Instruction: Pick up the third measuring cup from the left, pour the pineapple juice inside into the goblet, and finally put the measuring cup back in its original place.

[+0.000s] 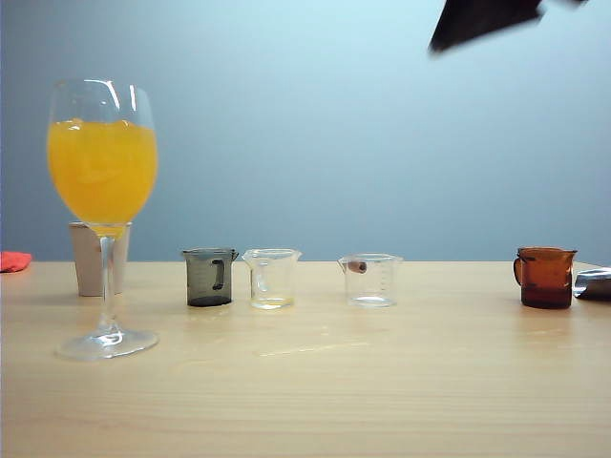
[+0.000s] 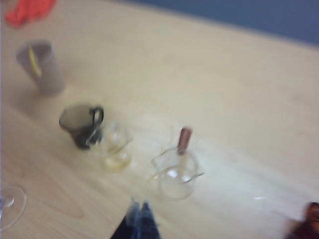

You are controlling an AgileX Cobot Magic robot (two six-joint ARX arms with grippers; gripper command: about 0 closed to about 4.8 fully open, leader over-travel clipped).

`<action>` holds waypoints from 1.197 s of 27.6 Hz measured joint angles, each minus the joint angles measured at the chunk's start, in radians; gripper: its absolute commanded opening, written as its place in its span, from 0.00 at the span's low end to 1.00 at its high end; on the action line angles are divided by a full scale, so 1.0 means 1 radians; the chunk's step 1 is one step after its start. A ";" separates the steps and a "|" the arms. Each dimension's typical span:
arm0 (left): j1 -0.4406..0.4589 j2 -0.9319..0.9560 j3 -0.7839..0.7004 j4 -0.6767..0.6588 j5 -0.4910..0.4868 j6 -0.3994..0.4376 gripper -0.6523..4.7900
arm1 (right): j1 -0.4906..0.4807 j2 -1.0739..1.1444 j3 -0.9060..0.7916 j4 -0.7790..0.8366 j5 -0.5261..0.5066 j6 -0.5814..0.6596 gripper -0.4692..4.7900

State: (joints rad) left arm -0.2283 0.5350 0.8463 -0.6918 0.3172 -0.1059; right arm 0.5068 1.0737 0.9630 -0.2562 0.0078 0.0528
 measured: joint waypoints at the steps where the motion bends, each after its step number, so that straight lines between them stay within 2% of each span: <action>1: 0.000 -0.016 0.000 0.000 -0.019 0.000 0.11 | 0.000 -0.043 -0.004 -0.019 0.013 -0.005 0.09; 5: 0.000 -0.094 -0.030 0.021 -0.102 0.000 0.11 | 0.001 -0.193 -0.049 -0.034 0.039 -0.068 0.09; 7: 0.000 -0.163 -0.086 0.061 -0.151 0.000 0.11 | 0.002 -0.299 -0.125 -0.019 0.058 -0.103 0.09; 12: 0.000 -0.280 -0.208 0.145 -0.164 0.000 0.11 | 0.002 -0.515 -0.357 0.114 0.061 -0.111 0.09; 16: 0.000 -0.361 -0.323 0.255 -0.198 0.000 0.11 | 0.002 -0.629 -0.482 0.178 0.120 -0.112 0.09; 18: 0.000 -0.429 -0.433 0.345 -0.262 0.000 0.11 | 0.002 -0.718 -0.555 0.172 0.119 -0.110 0.09; 23: 0.000 -0.467 -0.565 0.508 -0.295 0.000 0.11 | 0.011 -0.784 -0.562 0.159 0.043 -0.106 0.09; 33: 0.000 -0.466 -0.731 0.676 -0.295 0.000 0.11 | 0.011 -0.814 -0.564 0.116 0.041 -0.105 0.09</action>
State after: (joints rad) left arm -0.2283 0.0692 0.1158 -0.0162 0.0223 -0.1055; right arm 0.5179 0.2600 0.3992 -0.1406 0.0486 -0.0525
